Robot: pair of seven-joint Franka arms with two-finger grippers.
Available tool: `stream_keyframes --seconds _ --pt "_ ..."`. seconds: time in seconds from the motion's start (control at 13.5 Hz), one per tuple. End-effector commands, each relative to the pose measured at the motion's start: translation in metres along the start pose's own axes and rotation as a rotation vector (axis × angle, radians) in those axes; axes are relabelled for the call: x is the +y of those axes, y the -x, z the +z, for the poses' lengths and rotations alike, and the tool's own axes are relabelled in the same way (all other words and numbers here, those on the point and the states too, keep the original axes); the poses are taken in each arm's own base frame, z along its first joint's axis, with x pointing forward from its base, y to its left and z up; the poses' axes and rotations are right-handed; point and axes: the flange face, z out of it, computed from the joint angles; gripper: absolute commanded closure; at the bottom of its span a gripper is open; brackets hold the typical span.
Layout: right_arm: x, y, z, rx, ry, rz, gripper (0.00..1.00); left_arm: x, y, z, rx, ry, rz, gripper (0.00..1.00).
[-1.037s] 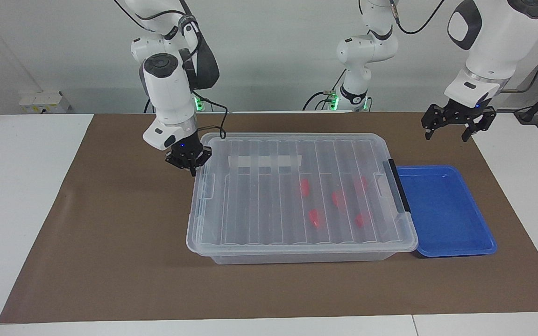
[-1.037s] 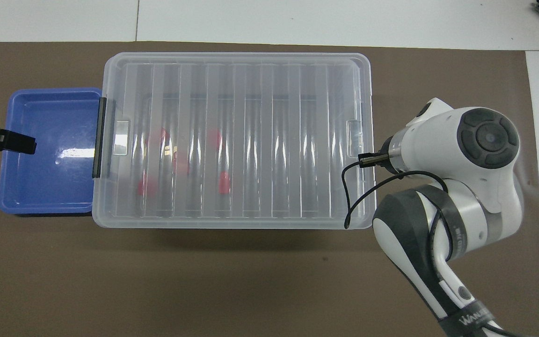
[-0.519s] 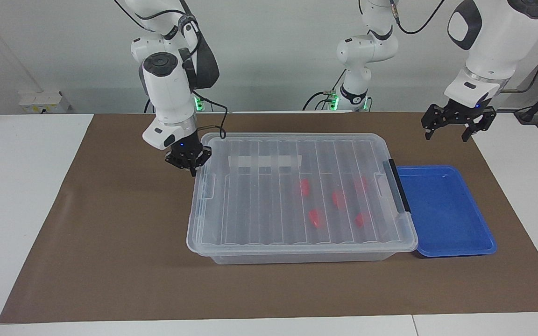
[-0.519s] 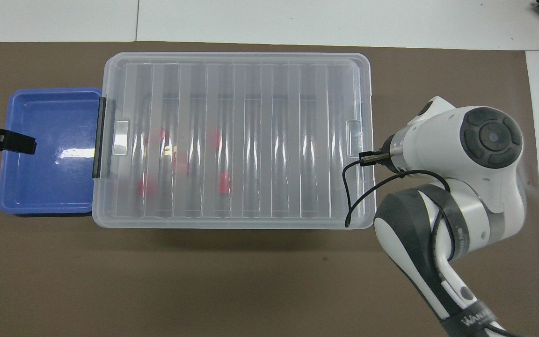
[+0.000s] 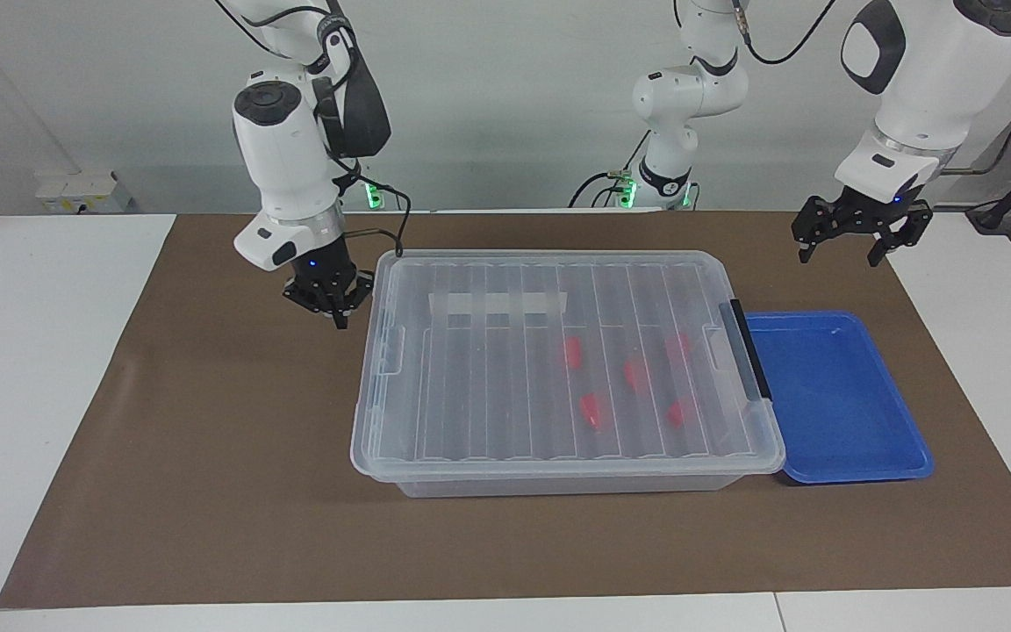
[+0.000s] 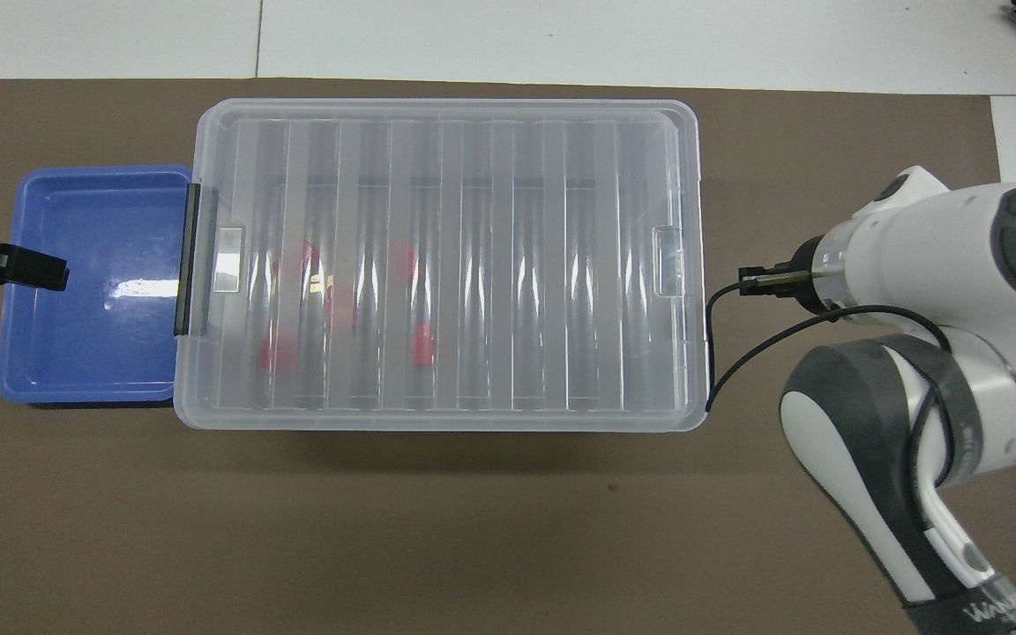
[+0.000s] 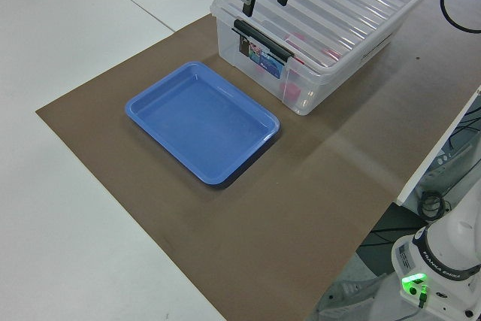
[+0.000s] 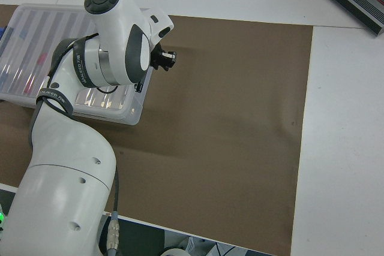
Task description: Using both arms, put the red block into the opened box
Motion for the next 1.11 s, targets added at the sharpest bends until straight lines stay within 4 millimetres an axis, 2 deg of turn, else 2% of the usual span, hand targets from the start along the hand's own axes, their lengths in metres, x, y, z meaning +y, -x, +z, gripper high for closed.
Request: stream_keyframes --seconds 0.0,0.22,0.37,0.52,0.81,1.04 --pt "0.039 -0.003 -0.032 -0.033 0.001 0.072 0.0 0.001 0.01 -0.001 -0.004 0.009 -0.002 0.0" --pt "0.063 -0.023 -0.064 -0.055 0.017 0.104 0.0 0.001 0.01 -0.001 -0.004 0.009 -0.002 0.0" --pt "0.065 -0.034 -0.089 -0.056 0.022 0.109 0.0 0.001 0.01 -0.001 -0.004 0.009 -0.002 0.0" --pt "0.065 -0.039 -0.096 -0.069 0.011 0.112 0.0 0.001 0.01 -0.001 -0.004 0.009 -0.002 0.0" --pt "0.061 -0.02 -0.111 -0.112 0.015 0.104 0.0 0.001 0.01 -0.001 -0.004 0.009 -0.002 0.0" --pt "0.058 -0.005 -0.114 -0.136 0.016 0.068 0.0 0.001 0.01 -0.001 -0.004 0.009 -0.002 0.0"
